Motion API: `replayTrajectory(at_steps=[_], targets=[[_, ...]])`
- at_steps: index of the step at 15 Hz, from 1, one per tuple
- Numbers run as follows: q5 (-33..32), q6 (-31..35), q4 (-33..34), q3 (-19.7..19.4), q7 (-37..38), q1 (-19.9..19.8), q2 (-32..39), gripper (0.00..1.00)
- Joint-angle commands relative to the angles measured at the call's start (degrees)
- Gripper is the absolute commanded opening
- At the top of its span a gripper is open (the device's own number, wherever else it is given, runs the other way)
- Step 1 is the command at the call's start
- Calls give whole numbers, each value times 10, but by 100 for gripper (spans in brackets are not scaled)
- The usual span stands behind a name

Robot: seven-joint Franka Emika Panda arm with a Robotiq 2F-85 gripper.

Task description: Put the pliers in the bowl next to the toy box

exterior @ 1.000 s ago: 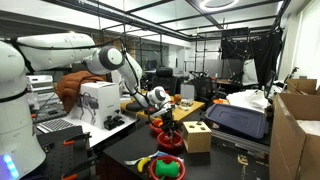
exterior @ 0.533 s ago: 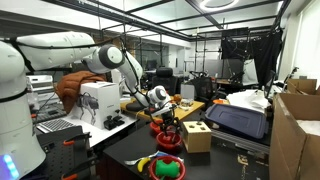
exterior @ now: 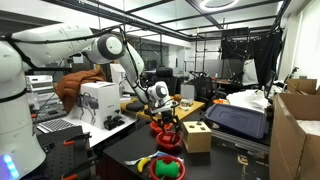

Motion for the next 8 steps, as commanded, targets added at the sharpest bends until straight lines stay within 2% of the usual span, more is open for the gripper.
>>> replayTrajectory(at_steps=[1, 4, 8], targets=[[33, 3, -113, 69, -36, -60, -97, 100], [86, -22, -153, 115, -36, -108, -138, 100], [165, 8, -232, 162, -39, -166, -207, 100]])
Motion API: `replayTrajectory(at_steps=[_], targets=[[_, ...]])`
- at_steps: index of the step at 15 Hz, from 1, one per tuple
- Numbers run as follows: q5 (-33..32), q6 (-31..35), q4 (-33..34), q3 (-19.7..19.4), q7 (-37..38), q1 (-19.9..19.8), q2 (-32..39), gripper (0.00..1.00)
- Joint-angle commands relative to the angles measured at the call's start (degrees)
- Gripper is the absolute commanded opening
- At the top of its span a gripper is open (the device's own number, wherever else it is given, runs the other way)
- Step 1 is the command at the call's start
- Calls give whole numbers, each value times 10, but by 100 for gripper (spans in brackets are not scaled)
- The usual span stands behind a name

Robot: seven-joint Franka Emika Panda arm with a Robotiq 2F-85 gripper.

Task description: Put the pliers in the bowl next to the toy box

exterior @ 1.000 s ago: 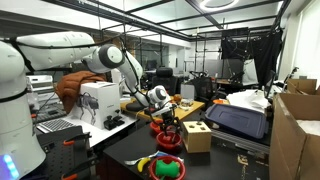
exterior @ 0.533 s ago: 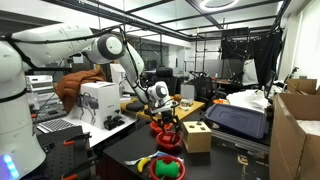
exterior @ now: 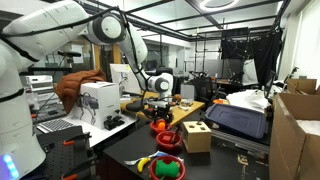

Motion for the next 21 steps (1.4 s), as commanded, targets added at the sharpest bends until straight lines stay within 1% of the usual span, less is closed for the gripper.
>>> replayTrajectory(at_steps=[1, 4, 8, 13, 17, 19, 21], targets=[[63, 32, -110, 33, -6, -43, -94, 100], [107, 42, -154, 39, 4, -53, -140, 100], [138, 39, -199, 38, 10, -47, -190, 100], [156, 63, -277, 36, 21, -39, -259, 100], [165, 94, -321, 29, 25, -42, -299, 100], [173, 113, -350, 28, 36, -42, -330, 100], [180, 119, -373, 26, 44, -41, -360, 100]])
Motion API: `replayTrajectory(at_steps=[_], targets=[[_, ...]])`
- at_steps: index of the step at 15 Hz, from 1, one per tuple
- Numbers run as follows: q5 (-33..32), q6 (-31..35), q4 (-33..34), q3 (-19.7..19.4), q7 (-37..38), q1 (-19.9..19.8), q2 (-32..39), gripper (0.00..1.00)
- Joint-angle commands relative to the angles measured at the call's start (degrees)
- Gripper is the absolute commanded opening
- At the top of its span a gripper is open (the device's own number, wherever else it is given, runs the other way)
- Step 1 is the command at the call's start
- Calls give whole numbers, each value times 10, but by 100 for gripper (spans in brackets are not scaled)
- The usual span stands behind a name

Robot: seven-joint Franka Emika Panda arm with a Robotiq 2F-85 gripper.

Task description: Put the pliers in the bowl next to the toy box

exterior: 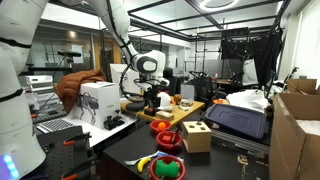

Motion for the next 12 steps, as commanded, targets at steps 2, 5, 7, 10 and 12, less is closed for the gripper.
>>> replayTrajectory(at_steps=[2, 5, 7, 10, 12], targets=[[24, 6, -84, -3, 28, 2, -106, 100], [40, -44, -84, -5, 33, 1, -152, 100], [31, -83, -74, -12, 57, 7, -176, 100], [19, -146, -52, -15, 92, 14, -205, 100], [7, -184, -37, -15, 119, 19, -219, 100]])
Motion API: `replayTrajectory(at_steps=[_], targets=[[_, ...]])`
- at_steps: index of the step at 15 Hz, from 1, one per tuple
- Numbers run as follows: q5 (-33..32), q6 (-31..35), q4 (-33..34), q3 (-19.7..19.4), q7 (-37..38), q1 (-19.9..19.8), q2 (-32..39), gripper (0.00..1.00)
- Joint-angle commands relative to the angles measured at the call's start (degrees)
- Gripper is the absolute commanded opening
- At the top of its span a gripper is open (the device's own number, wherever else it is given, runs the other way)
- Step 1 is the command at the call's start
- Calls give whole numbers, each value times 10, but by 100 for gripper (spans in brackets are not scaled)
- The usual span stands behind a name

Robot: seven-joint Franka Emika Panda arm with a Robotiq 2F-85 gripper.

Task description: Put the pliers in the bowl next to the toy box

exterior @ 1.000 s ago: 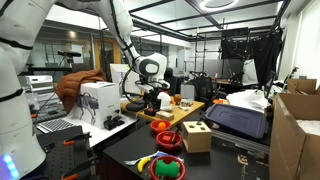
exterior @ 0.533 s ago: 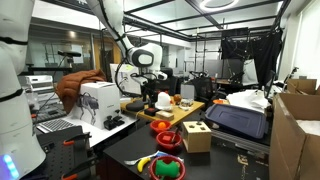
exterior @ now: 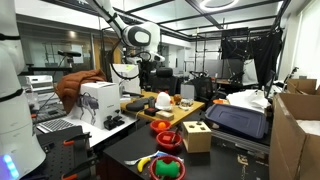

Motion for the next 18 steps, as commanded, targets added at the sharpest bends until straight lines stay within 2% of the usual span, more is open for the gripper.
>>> replayTrajectory(at_steps=[1, 9, 12, 18], targets=[[-24, -74, 21, -7, 61, 16, -36, 100], [-89, -207, 68, -2, 133, 27, -83, 100], [-102, -229, 72, 1, 148, 30, -107, 100], [-95, -256, 76, 6, 130, 38, -147, 100]])
